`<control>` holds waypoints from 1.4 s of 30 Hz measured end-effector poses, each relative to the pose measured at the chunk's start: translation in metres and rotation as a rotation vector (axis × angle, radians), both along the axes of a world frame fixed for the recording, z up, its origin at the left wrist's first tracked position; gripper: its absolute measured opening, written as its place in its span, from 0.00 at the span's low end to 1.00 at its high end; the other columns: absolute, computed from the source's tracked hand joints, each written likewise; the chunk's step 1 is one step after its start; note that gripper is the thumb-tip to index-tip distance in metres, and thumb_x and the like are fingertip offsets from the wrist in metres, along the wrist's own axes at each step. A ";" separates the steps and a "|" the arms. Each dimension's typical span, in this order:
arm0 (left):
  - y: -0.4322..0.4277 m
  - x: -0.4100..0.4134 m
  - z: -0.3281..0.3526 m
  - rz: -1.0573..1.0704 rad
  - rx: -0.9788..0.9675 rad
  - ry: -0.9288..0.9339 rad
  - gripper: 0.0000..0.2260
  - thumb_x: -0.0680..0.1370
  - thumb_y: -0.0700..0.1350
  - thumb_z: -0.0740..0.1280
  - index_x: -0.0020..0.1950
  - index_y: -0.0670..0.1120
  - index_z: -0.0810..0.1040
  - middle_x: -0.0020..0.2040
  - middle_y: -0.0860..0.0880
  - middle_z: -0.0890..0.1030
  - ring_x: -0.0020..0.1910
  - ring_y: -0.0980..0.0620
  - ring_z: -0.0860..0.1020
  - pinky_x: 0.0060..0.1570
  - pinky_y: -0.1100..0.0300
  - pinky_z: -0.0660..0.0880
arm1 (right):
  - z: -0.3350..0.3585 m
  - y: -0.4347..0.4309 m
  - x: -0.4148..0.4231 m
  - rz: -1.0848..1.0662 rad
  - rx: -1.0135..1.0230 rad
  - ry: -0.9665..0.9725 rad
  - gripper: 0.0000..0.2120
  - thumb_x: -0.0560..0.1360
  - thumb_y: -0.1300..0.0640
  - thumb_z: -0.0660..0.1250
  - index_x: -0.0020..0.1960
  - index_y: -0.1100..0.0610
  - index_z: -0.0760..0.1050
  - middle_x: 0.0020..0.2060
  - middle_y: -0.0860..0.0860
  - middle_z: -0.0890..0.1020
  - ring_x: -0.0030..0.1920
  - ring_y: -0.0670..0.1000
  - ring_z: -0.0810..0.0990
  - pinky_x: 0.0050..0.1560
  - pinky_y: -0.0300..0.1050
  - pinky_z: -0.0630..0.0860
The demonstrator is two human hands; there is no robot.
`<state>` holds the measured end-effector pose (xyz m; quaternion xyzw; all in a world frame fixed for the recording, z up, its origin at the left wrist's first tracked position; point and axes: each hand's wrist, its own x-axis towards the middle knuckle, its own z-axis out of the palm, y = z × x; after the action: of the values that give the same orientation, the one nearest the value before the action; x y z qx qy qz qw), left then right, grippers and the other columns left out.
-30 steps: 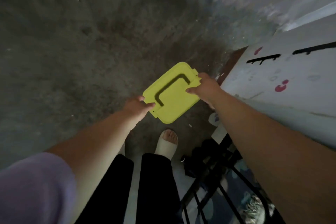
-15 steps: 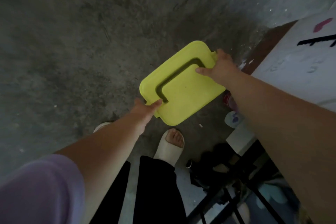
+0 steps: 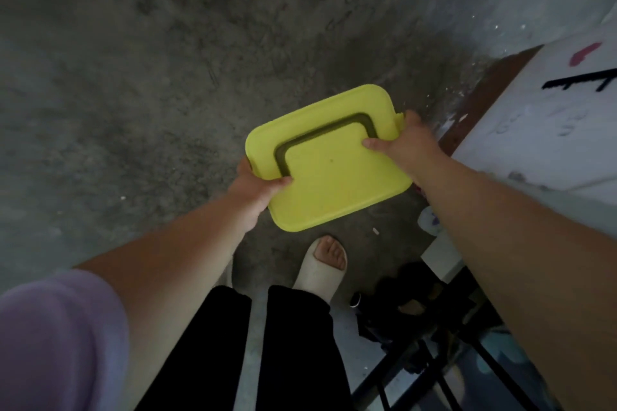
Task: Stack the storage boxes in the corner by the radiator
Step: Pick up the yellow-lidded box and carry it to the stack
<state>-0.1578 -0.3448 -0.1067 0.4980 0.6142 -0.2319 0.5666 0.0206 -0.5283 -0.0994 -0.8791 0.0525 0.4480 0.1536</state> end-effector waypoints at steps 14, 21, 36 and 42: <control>0.122 0.015 0.187 -0.218 0.222 -0.164 0.38 0.68 0.40 0.76 0.74 0.47 0.61 0.67 0.41 0.74 0.63 0.40 0.74 0.62 0.46 0.73 | 0.183 0.081 -0.039 -0.137 0.074 -0.073 0.45 0.67 0.42 0.75 0.73 0.60 0.57 0.70 0.62 0.68 0.68 0.64 0.71 0.66 0.59 0.71; 0.188 0.004 0.313 -0.260 0.358 -0.227 0.40 0.67 0.43 0.77 0.74 0.50 0.59 0.67 0.44 0.72 0.62 0.40 0.74 0.60 0.45 0.73 | 0.308 0.143 -0.055 -0.170 0.135 -0.127 0.43 0.69 0.43 0.74 0.73 0.60 0.58 0.69 0.62 0.69 0.67 0.64 0.71 0.66 0.60 0.71; 0.345 -0.066 0.566 -0.103 0.529 -0.255 0.46 0.68 0.53 0.76 0.78 0.45 0.53 0.74 0.44 0.65 0.71 0.39 0.67 0.65 0.45 0.68 | 0.565 0.320 -0.075 -0.011 0.385 -0.238 0.42 0.70 0.43 0.73 0.74 0.60 0.59 0.70 0.60 0.69 0.67 0.63 0.71 0.66 0.61 0.71; 0.374 -0.106 0.631 0.102 0.602 -0.212 0.46 0.67 0.58 0.75 0.77 0.43 0.56 0.75 0.43 0.64 0.71 0.39 0.67 0.64 0.46 0.68 | 0.624 0.375 -0.085 0.192 0.442 -0.249 0.44 0.70 0.38 0.71 0.74 0.62 0.59 0.70 0.59 0.69 0.67 0.62 0.71 0.65 0.60 0.71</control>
<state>-0.2642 0.0290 0.5240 0.6332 0.6168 0.0420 0.4656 -0.0643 -0.1534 0.5250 -0.8735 -0.1496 0.3497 0.3039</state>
